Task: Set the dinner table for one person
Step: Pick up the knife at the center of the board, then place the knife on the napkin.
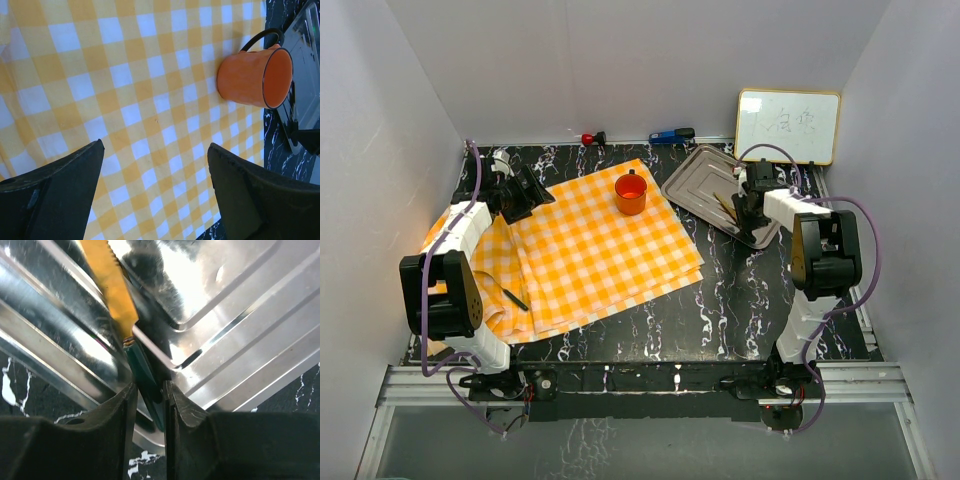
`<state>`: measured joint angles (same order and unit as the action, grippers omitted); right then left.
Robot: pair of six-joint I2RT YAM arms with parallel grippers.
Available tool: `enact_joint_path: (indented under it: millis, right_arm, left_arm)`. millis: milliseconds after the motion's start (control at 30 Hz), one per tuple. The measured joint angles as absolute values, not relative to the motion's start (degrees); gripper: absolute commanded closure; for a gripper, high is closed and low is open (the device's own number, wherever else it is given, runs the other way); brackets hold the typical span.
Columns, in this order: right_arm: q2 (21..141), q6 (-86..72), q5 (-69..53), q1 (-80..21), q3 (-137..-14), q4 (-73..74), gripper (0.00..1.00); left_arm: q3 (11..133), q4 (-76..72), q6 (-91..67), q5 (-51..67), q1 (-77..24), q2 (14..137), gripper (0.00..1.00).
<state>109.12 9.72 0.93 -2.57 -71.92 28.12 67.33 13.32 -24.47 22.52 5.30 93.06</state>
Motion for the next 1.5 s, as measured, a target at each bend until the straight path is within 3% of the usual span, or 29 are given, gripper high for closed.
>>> enact_joint_path:
  millis: [367, 500, 600, 1167, 1500]
  right_arm:
    - [109.5, 4.4, 7.9, -5.2, -70.5, 20.8, 0.78]
    - [110.2, 3.9, 7.6, -5.6, -71.0, 20.0, 0.88]
    - [110.3, 3.9, 7.2, -5.6, -71.0, 18.8, 1.00]
    - [110.5, -0.8, 4.9, -6.7, -72.2, 18.5, 1.00]
    - [98.3, -3.3, 3.1, -13.8, -74.6, 25.4, 1.00]
  left_arm:
    - [67.3, 13.3, -24.5, 22.5, 5.3, 93.4, 0.16]
    - [67.3, 13.3, -24.5, 22.5, 5.3, 93.4, 0.16]
    - [67.3, 13.4, -24.5, 22.5, 5.3, 93.4, 0.16]
    - [67.3, 13.5, -24.5, 22.5, 5.3, 93.4, 0.16]
    - [67.3, 13.5, -24.8, 22.5, 5.3, 93.4, 0.16]
